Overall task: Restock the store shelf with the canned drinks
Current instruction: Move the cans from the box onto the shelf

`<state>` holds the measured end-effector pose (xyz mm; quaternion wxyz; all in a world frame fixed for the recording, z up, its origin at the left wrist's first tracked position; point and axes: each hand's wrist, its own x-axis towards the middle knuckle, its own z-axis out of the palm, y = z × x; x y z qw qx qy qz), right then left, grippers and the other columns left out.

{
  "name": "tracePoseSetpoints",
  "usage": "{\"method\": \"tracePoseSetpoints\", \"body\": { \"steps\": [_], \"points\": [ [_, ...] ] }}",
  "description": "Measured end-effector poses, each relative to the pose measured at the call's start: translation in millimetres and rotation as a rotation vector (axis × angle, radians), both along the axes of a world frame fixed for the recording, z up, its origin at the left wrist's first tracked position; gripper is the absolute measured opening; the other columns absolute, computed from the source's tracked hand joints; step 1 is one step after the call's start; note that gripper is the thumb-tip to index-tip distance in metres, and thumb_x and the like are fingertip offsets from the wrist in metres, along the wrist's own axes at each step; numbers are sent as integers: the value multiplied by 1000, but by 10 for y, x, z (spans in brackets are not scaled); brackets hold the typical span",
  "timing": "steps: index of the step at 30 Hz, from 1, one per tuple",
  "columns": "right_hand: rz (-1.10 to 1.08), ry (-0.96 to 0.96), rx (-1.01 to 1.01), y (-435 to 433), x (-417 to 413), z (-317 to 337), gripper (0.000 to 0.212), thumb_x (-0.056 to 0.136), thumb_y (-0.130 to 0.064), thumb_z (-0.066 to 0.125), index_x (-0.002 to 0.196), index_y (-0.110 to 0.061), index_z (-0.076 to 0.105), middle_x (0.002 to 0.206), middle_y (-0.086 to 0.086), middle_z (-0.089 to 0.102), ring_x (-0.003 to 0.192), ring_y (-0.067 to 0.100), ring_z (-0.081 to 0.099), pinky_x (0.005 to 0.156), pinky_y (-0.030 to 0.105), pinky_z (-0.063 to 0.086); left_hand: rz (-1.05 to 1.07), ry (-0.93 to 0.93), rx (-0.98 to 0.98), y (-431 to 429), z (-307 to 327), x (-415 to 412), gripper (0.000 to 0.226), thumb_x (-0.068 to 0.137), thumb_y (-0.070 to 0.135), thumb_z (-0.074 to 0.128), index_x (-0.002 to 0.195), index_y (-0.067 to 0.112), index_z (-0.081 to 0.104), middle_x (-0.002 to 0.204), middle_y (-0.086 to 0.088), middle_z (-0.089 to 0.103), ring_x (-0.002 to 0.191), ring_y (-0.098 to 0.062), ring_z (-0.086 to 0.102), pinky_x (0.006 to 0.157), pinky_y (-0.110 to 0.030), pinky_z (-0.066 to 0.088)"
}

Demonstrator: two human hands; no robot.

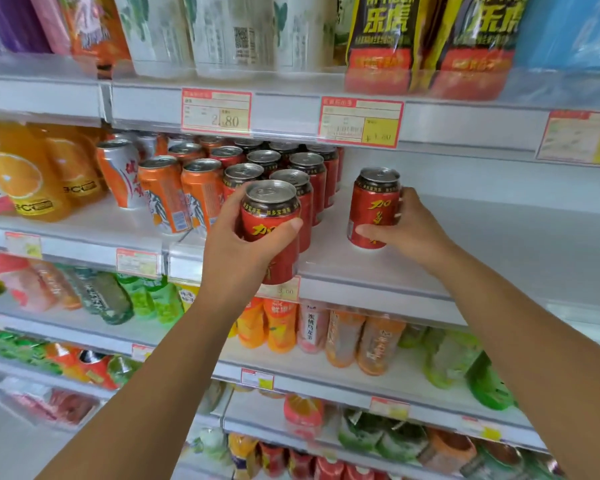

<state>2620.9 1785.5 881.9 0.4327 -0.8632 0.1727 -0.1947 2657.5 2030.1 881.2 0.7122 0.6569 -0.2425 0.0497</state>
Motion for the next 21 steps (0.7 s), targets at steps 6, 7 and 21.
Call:
{"method": "tracePoseSetpoints", "body": {
  "steps": [6, 7, 21],
  "points": [
    [-23, -5, 22, -143, 345, 62, 87, 75, -17, 81, 141, -14, 24, 107, -5, 50, 99, 14, 53, 83, 27, 41, -3, 14, -33, 46, -12, 5, 51, 79, 15, 78, 126, 24, 59, 112, 7, 71, 98, -5, 68, 73, -14, 53],
    [-27, -3, 12, -179, 376, 55, 85, 75, -16, 80, 141, -14, 25, 105, -5, 50, 98, 15, 54, 82, 27, 41, 1, 15, -37, 44, -14, 12, 51, 79, 15, 78, 126, 25, 60, 112, 7, 71, 97, -5, 69, 73, -15, 53],
    [-113, -89, -43, -564, 1156, -135, 77, 84, -29, 73, 144, -15, 27, 135, 12, 53, 121, 27, 54, 97, 31, 41, -7, 2, -35, 24, 2, 24, 53, 77, 20, 77, 127, 23, 59, 112, 7, 72, 101, -7, 68, 77, -18, 54]
  ]
}}
